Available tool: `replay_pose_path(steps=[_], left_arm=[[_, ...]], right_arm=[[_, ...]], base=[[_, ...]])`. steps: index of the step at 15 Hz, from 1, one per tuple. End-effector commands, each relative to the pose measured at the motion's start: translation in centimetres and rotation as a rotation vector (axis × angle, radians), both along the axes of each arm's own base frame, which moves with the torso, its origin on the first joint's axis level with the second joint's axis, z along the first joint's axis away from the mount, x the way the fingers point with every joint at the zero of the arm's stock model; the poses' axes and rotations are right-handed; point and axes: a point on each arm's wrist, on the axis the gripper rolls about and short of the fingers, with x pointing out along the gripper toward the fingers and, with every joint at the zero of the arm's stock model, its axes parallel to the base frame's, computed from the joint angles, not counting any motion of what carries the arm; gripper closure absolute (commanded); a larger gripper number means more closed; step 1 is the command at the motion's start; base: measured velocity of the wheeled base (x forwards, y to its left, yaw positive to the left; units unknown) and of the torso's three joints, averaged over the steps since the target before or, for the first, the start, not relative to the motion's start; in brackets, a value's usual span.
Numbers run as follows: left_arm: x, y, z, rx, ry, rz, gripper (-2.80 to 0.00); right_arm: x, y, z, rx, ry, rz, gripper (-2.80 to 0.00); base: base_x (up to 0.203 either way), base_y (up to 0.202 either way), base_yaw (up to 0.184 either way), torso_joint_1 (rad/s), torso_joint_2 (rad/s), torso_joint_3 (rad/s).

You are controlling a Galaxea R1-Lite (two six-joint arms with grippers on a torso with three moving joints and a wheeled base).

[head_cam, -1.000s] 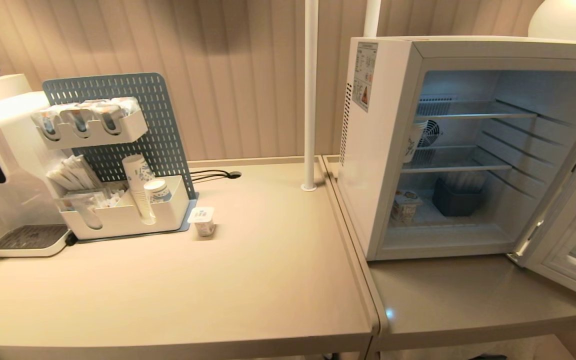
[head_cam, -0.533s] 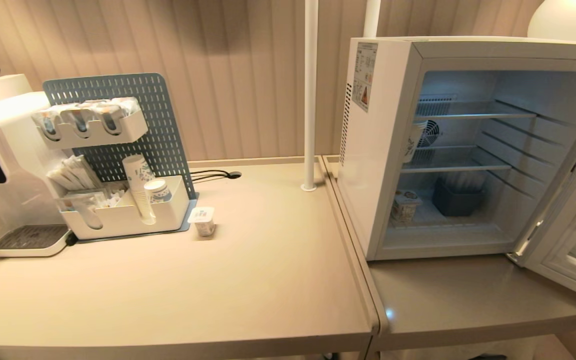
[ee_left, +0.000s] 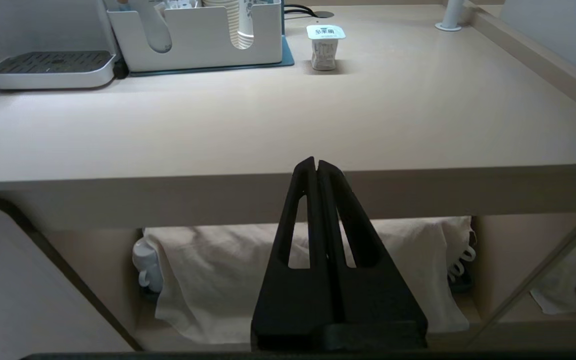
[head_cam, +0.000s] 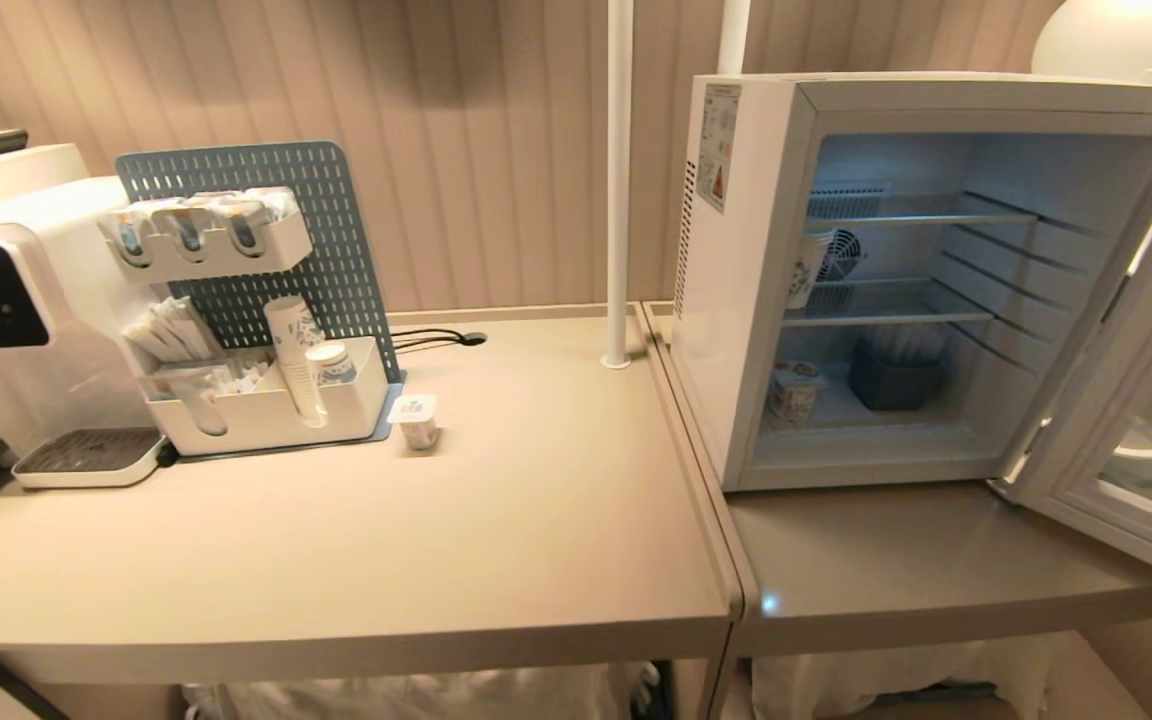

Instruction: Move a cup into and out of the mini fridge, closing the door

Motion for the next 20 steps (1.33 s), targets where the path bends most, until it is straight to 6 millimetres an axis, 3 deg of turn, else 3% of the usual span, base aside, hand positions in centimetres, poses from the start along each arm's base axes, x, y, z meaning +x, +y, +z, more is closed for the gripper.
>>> replay_pose_path(steps=[1, 6, 12, 20], left_arm=[[0.02, 0.00, -0.04, 0.000, 0.003, 0.000, 0.00], [0.02, 0.00, -0.04, 0.000, 0.003, 0.000, 0.00], [0.02, 0.00, -0.04, 0.001, 0.003, 0.000, 0.00], [0.02, 0.00, -0.04, 0.000, 0.003, 0.000, 0.00]], right_arm=[[0.02, 0.00, 0.02, 0.001, 0.002, 0.000, 0.00], [0.02, 0.00, -0.01, 0.001, 0.005, 0.000, 0.00], [0.02, 0.00, -0.02, 0.001, 0.006, 0.001, 0.00], [0.02, 0.00, -0.02, 0.001, 0.006, 0.002, 0.00]], base=[[-0.197, 0.000, -0.001, 0.005, 0.00, 0.002], [-0.159, 0.000, 0.001, 0.001, 0.00, 0.001], [0.002, 0.021, 0.000, 0.001, 0.00, -0.001], [0.000, 0.184, -0.002, 0.003, 0.00, 0.002]])
